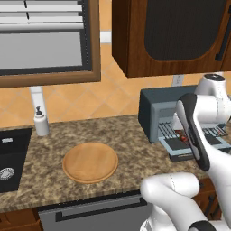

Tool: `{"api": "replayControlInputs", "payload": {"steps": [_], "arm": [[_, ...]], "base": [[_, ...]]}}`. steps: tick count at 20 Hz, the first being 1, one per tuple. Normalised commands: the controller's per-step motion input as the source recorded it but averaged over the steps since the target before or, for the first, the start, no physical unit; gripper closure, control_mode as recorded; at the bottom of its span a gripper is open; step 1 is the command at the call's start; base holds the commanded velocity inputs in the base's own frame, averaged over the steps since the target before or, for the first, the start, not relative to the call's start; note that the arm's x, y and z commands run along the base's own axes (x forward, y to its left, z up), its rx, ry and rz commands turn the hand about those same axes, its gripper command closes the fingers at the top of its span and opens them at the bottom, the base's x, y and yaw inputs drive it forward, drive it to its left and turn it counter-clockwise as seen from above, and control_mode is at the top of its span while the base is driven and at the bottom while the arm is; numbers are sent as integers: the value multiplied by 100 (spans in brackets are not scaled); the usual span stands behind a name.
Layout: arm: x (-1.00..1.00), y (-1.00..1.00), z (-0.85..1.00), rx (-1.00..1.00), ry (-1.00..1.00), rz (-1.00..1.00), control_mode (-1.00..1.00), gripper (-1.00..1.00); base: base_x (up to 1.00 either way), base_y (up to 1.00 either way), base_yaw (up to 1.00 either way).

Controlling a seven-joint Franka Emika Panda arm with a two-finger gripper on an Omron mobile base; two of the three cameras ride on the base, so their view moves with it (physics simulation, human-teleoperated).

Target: Pick up the kebab skewer and baguette bread, and place them inside the toaster oven. Close the toaster oven door and start by setting the timer.

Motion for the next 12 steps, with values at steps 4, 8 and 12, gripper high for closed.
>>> {"api": "replayControlInputs", "payload": {"steps": [4,8,12], "arm": [[-2,-100,0,-13,0,-9,-100,100],[1,-89,-5,-19,0,0,-100,100],[0,-52,-28,-18,4,0,-100,100]], "base": [[0,0,0],[0,0,0],[0,0,0]]}}
